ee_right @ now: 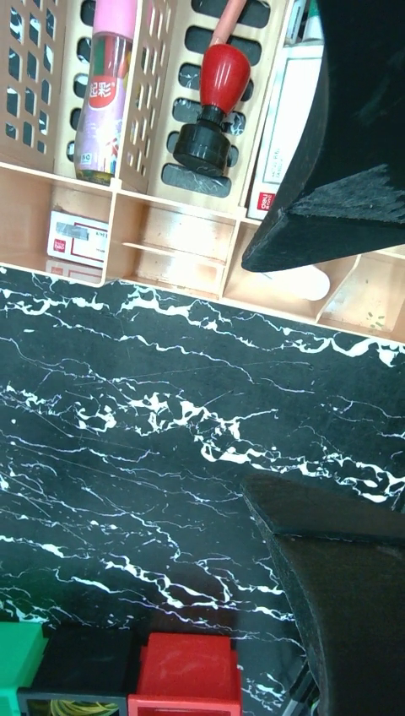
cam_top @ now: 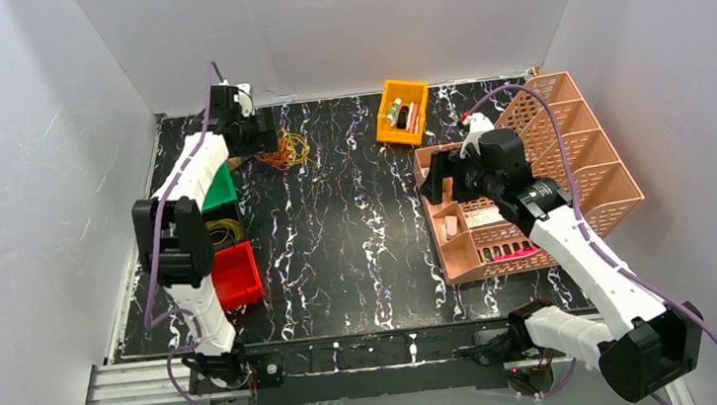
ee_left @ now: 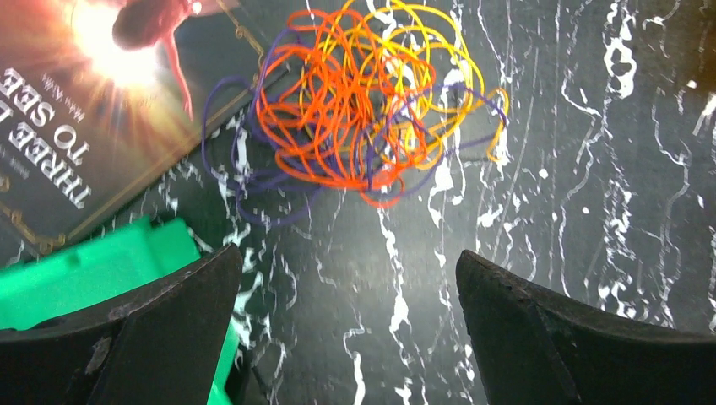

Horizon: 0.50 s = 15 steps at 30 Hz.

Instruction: Untangle the cables

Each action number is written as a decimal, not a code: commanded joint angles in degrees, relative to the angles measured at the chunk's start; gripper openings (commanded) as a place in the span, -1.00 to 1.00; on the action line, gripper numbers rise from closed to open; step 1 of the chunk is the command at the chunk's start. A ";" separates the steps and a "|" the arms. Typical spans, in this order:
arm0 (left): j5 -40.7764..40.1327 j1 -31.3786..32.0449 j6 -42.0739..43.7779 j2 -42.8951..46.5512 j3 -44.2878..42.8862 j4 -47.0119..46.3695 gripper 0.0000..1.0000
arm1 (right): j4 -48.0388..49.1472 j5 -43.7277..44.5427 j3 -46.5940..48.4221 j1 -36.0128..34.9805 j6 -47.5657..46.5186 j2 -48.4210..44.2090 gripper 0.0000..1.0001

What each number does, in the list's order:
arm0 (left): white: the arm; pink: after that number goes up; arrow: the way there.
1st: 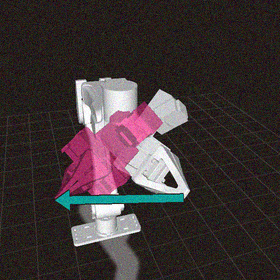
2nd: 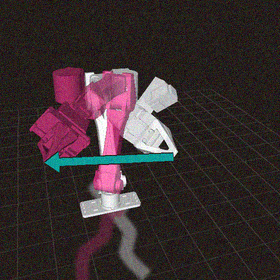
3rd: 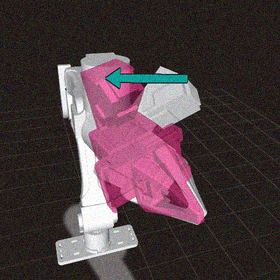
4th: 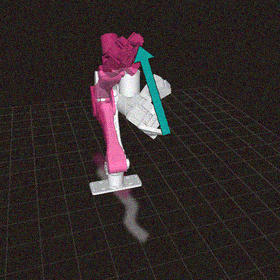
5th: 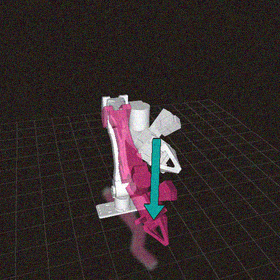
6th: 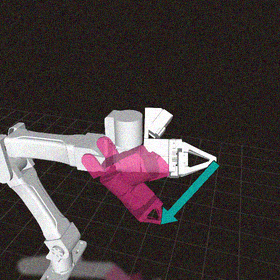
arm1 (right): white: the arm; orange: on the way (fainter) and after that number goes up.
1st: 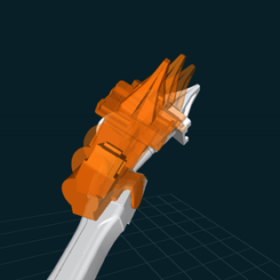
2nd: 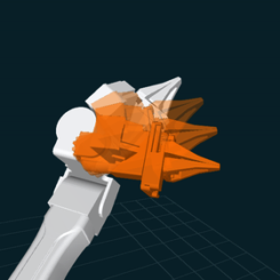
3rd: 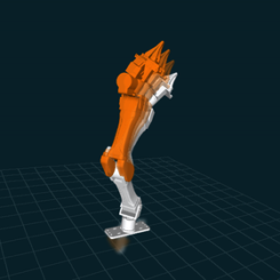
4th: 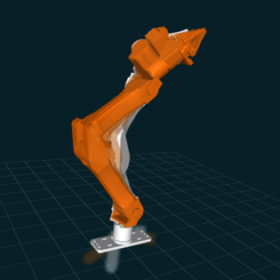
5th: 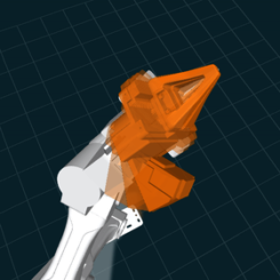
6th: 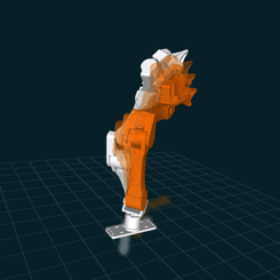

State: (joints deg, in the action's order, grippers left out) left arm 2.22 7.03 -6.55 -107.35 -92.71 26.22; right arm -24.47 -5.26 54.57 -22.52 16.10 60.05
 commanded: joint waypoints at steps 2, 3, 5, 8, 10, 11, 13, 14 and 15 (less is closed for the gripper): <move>1.40 0.29 4.48 -6.99 -11.10 2.65 0.97 | 0.20 0.41 -1.04 -0.15 1.46 -3.58 0.97; 1.52 0.34 4.82 -8.95 -13.03 3.22 0.97 | 0.54 -0.34 -1.44 -0.15 2.06 -3.93 0.97; 1.82 0.36 5.03 -12.19 -16.62 4.09 0.97 | 1.32 -1.72 -2.12 -0.15 3.20 -4.20 0.97; 2.07 0.58 5.56 -16.22 -20.23 4.53 0.97 | 1.78 -2.81 -2.53 -0.07 4.37 -4.41 0.97; 1.20 1.13 6.06 -18.72 -22.08 5.11 0.97 | 1.74 -3.00 -2.33 -0.13 4.76 -4.36 0.97; 0.72 1.45 6.35 -19.66 -22.60 5.29 0.97 | 1.73 -3.01 -2.12 -0.13 4.96 -4.22 0.97; 0.47 2.09 6.54 -21.20 -23.49 5.40 0.97 | 1.60 -3.15 -1.74 -0.10 5.06 -3.93 0.97; 0.61 2.46 6.55 -21.98 -24.07 5.41 0.97 | 1.58 -3.30 -1.60 -0.12 5.16 -3.82 0.97; 0.76 3.05 6.55 -22.67 -24.59 5.38 0.97 | 1.56 -3.33 -1.57 -0.13 5.24 -3.73 0.97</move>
State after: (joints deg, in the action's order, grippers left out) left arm 2.79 8.01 -1.26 -128.75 -114.13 28.86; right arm -25.12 -7.31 51.94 -22.52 20.05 56.53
